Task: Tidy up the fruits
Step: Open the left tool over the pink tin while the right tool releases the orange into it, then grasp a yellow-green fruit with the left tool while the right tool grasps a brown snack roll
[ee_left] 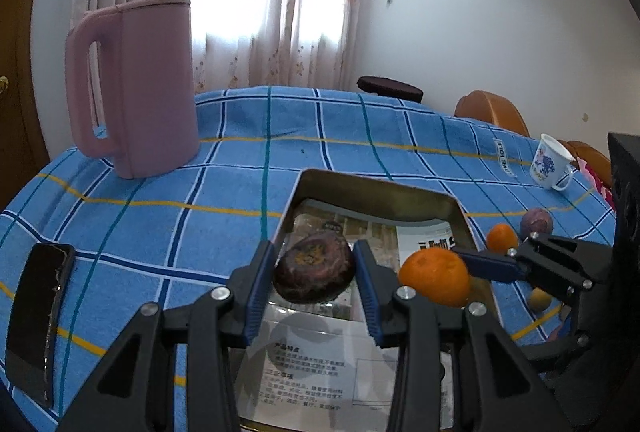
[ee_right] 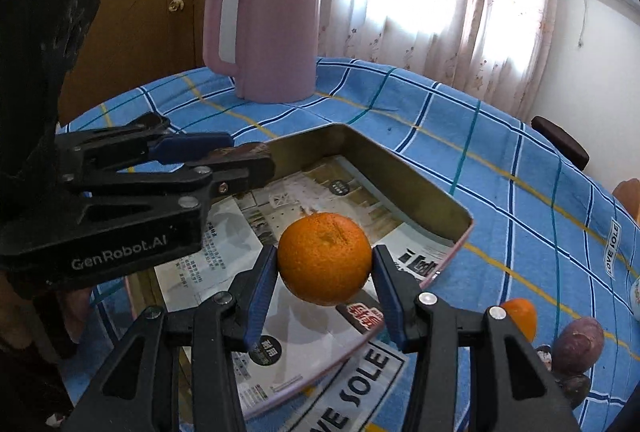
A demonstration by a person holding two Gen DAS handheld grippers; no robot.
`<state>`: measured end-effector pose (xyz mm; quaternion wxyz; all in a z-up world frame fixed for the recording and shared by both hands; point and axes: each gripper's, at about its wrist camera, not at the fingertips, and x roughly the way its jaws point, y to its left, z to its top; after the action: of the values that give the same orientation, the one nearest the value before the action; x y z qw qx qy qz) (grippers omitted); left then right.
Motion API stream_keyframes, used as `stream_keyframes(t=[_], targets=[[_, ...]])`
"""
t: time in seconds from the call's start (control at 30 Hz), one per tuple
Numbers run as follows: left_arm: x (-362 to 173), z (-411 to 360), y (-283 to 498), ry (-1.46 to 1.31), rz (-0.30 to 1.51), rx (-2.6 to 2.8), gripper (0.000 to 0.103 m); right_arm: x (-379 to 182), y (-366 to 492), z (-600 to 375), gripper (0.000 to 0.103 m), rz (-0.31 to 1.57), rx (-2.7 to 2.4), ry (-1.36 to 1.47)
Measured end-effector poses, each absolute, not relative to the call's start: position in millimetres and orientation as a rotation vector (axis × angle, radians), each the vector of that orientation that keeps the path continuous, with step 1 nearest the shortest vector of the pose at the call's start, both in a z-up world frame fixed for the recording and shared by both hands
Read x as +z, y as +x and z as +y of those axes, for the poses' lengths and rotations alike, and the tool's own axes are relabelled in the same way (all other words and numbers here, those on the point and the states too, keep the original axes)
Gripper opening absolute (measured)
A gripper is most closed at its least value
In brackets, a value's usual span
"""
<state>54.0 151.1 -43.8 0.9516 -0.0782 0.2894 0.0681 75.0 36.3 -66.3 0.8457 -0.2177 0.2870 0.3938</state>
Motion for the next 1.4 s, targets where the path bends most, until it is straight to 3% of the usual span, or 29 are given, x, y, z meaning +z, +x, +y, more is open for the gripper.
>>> stream_keyframes(t=[0.1,0.13,0.3,0.57,0.97,1.13,1.17,1.4], targets=[[-41,150,51,-0.155,0.570,0.145,0.054,-64,70,33,0.069,0.585,0.816,-0.457],[-40,150,49,-0.161,0.563,0.148,0.061,-62,68,31,0.069,0.580,0.816,-0.453],[-28,141,32,-0.179,0.507,0.130,0.070,-47,53,-9,0.069,0.531,0.769,-0.433],[-17,83,26,-0.141,0.473,-0.003,0.079,-44,41,-124,0.069,0.523,0.550,-0.361],[-41,-8,59,-0.023,0.615,-0.166,0.079,-70,66,-169,0.068,0.673,0.532,-0.246],[-45,-15,69,-0.022,0.658,-0.191,0.079,-79,68,-166,0.033,0.702,0.580,-0.240],[-46,-17,71,-0.019,0.668,-0.194,0.079,-80,67,-167,0.033,0.697,0.577,-0.238],[-58,-28,86,-0.025,0.769,-0.257,0.052,-72,63,-191,0.032,0.605,0.505,-0.128]])
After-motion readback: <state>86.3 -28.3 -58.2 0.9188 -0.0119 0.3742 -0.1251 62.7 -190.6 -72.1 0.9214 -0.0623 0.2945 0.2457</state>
